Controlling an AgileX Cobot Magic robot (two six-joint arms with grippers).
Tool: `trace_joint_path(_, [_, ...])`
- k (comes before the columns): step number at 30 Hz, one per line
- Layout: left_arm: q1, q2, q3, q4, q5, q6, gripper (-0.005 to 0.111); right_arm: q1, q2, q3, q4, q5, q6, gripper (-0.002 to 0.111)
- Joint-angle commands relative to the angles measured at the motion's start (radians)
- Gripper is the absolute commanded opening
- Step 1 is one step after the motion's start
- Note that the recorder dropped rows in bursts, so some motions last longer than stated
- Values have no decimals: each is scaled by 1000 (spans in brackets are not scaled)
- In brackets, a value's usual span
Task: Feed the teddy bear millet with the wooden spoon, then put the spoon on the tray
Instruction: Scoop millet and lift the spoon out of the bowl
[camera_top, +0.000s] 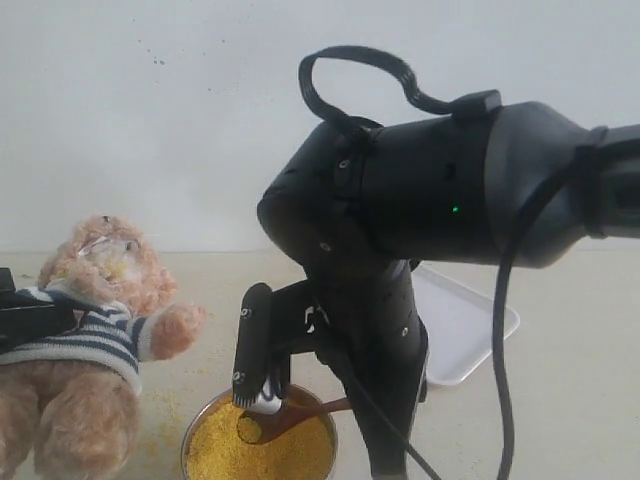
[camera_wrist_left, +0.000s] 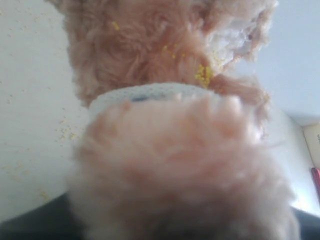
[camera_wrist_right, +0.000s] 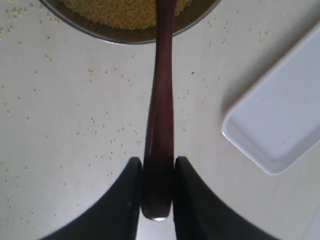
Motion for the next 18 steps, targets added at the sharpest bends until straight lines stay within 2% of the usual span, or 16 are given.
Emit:
trace_joint_path(1, [1, -12, -5, 22, 26, 3, 4, -60, -19, 3, 61, 5, -34, 0])
trace_joint_path(4, [1, -12, -5, 70, 31, -42, 4, -133, -30, 3, 233, 5, -81, 0])
trace_joint_path(6, [1, -12, -5, 107, 76, -121, 4, -185, -44, 3, 380, 5, -147, 0])
trace_joint_path(8, [1, -12, -5, 136, 136, -131, 4, -234, -55, 3, 483, 5, -189, 0])
trace_joint_path(13, [1, -12, -5, 210, 143, -132, 4, -314, -66, 3, 551, 5, -197, 0])
trace_joint_path(18, [1, -16, -5, 303, 124, -207, 4, -325, -66, 3, 645, 5, -203, 0])
